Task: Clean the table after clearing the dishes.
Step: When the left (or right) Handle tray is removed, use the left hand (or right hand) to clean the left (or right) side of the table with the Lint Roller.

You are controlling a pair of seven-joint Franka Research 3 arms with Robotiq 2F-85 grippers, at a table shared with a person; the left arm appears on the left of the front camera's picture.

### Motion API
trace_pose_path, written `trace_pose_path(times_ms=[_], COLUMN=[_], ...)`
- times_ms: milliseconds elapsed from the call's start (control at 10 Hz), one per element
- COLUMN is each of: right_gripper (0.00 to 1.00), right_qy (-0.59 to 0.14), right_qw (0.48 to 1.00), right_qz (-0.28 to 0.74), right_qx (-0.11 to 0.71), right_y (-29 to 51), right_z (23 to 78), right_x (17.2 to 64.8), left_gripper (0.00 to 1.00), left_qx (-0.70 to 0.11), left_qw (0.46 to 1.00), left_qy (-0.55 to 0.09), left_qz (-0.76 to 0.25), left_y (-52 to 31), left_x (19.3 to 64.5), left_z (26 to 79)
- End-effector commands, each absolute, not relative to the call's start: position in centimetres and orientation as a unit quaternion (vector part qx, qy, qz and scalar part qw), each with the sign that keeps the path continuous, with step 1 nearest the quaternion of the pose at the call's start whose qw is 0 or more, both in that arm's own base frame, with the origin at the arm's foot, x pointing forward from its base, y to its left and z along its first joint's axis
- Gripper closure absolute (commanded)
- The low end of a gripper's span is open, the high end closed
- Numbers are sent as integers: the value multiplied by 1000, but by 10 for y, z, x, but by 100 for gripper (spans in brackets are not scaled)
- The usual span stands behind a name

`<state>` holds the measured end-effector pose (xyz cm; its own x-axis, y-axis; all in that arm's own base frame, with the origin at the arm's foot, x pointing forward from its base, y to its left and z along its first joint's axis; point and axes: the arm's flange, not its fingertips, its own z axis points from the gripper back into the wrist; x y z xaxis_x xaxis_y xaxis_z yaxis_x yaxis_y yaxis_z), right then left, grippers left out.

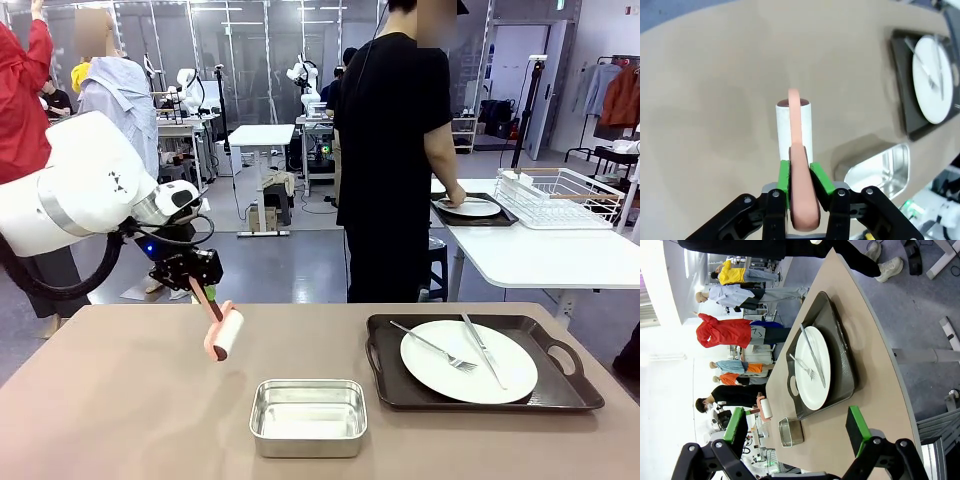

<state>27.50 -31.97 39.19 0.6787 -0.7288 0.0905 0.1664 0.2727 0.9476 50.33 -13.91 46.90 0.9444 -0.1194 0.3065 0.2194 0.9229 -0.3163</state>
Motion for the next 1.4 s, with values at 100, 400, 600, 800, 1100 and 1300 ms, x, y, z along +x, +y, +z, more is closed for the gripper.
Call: trace_pose_path(times_ms=[100, 400, 600, 800, 1100, 1300], right_gripper=[0, 0, 0, 0, 0, 0], right_qy=[-268, -268, -268, -268, -268, -268], right_qw=[750, 750, 750, 750, 750, 750], right_qz=[-295, -295, -295, -295, -295, -295], right_qx=[527, 527, 527, 527, 527, 527], right_y=[-319, -319, -319, -319, -319, -319], right_z=[395, 395, 395, 395, 395, 395], right_x=[272, 272, 272, 272, 272, 272], left_gripper=[77, 77, 77, 77, 77, 77], left_qx=[-250, -354, -377, -406, -419, -400], left_qw=[954, 931, 924, 911, 903, 911], left_qy=[-165, -88, -63, -60, -91, -99], left_qz=[-5, 27, 23, 41, 7, -11], left_y=[-116, -100, -90, -76, -40, -15], left_x=[511, 517, 515, 515, 508, 507], left_z=[440, 398, 376, 349, 306, 290])
